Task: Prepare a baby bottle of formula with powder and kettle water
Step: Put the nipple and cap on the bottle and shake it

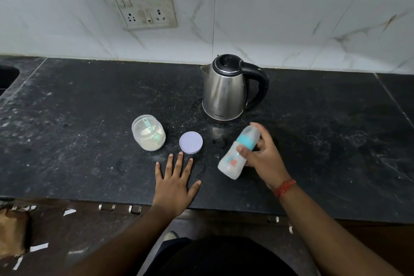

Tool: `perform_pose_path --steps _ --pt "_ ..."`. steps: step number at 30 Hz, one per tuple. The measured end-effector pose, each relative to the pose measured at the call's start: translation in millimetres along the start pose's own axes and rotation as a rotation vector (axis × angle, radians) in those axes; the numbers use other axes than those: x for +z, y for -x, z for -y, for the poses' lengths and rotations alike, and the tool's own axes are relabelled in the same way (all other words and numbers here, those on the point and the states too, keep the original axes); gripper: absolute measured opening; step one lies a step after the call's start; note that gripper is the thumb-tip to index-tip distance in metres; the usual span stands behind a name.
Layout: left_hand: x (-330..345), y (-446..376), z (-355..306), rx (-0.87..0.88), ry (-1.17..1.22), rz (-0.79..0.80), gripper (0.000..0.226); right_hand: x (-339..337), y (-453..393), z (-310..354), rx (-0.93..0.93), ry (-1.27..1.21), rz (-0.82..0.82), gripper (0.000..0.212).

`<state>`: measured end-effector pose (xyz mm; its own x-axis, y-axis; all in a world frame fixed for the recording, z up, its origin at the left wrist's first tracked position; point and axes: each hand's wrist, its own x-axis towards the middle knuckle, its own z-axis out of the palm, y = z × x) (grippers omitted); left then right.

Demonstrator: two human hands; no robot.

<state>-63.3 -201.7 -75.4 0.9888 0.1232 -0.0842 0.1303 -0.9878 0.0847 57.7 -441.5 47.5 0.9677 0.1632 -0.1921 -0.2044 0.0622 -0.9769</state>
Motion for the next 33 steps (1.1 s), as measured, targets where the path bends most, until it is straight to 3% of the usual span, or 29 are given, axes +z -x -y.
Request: perform_pose_path --steps 3,4,7,10,13,14,17,20,23,24,27,30,31,33 --pt "1 0 -1 -0.003 -0.003 0.003 0.078 -3 -3 -1 -0.017 -0.171 -0.192 0.053" --pt "2 0 -1 -0.004 -0.004 0.000 0.078 -4 -4 -1 0.000 -0.218 -0.184 0.052" --pt "1 0 1 -0.002 -0.001 0.001 0.078 -1 -5 -1 0.051 -0.080 0.067 0.059" --pt "2 -1 -1 -0.001 -0.007 0.003 0.078 -8 -8 1 0.044 -0.240 -0.089 0.055" --pt "2 0 0 0.005 0.004 -0.008 0.077 -6 -5 3 0.074 -0.106 0.099 0.057" --pt "1 0 1 0.004 0.002 -0.006 0.077 -5 -5 2 0.051 -0.090 0.087 0.058" --pt "1 0 -1 0.000 -0.008 -0.005 0.078 -8 -7 2 0.020 -0.259 -0.113 0.054" --pt "2 0 0 0.004 0.007 -0.004 0.078 -5 -4 4 0.009 -0.082 0.068 0.060" --pt "1 -1 0 0.001 0.000 -0.001 0.078 -6 -4 7 -0.056 -0.206 -0.120 0.061" --pt "1 -1 -1 0.000 0.000 -0.004 0.078 -6 -5 10 -0.045 -0.231 -0.117 0.061" --pt "1 0 1 0.000 0.003 -0.002 0.078 -6 -6 15 -0.018 -0.017 0.125 0.066" --pt "0 0 -1 -0.001 -0.006 0.005 0.078 -9 -9 19 -0.078 -0.166 -0.113 0.055" --pt "0 0 -1 -0.001 -0.003 0.000 0.078 -10 -11 20 -0.077 -0.186 -0.121 0.052" --pt "0 0 0 0.001 0.002 -0.004 0.078 -7 -11 22 -0.048 -0.050 0.028 0.057"
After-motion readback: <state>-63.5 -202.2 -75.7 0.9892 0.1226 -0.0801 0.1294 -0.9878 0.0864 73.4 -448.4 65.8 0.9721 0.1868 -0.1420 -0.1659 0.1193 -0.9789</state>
